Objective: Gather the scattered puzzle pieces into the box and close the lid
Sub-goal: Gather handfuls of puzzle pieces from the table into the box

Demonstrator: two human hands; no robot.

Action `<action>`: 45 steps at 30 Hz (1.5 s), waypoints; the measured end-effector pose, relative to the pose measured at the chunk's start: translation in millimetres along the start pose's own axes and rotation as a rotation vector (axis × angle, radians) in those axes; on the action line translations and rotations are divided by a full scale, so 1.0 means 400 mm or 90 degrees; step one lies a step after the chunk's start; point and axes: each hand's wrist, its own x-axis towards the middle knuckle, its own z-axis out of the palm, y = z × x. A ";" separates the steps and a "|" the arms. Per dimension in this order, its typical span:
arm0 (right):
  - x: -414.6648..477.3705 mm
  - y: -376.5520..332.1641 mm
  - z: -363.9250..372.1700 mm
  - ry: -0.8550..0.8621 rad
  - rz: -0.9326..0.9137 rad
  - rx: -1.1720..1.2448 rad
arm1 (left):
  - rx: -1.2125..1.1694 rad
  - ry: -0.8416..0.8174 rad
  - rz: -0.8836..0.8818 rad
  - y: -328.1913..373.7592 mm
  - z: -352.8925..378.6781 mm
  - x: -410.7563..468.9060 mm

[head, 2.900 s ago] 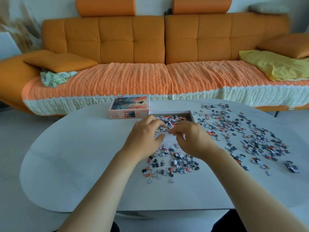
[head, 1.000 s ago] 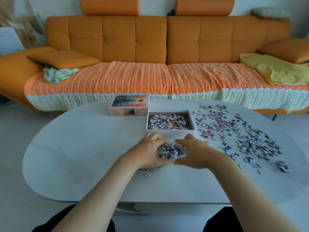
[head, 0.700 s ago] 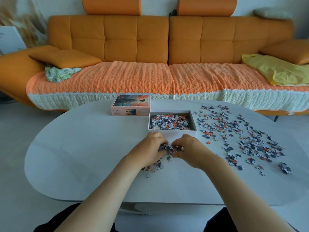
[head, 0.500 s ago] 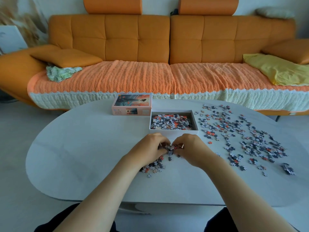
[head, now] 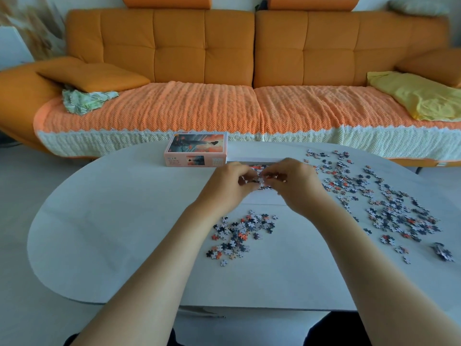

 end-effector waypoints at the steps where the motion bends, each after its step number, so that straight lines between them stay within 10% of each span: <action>1: 0.012 0.006 0.007 0.021 -0.005 -0.002 | 0.012 0.013 0.005 -0.005 0.004 0.012; 8: 0.037 0.056 0.054 -0.114 0.033 -0.142 | 0.276 -0.023 0.016 -0.075 0.043 0.052; 24: -0.033 0.008 0.024 -0.040 -0.182 -0.068 | 0.147 -0.009 0.146 -0.061 -0.026 -0.061; 33: -0.100 0.011 0.049 -0.305 -0.001 -0.256 | 0.252 -0.327 0.021 -0.112 -0.027 -0.220; 45: -0.123 -0.019 0.057 -0.323 0.048 -0.138 | 0.040 -0.233 -0.070 -0.043 0.041 -0.229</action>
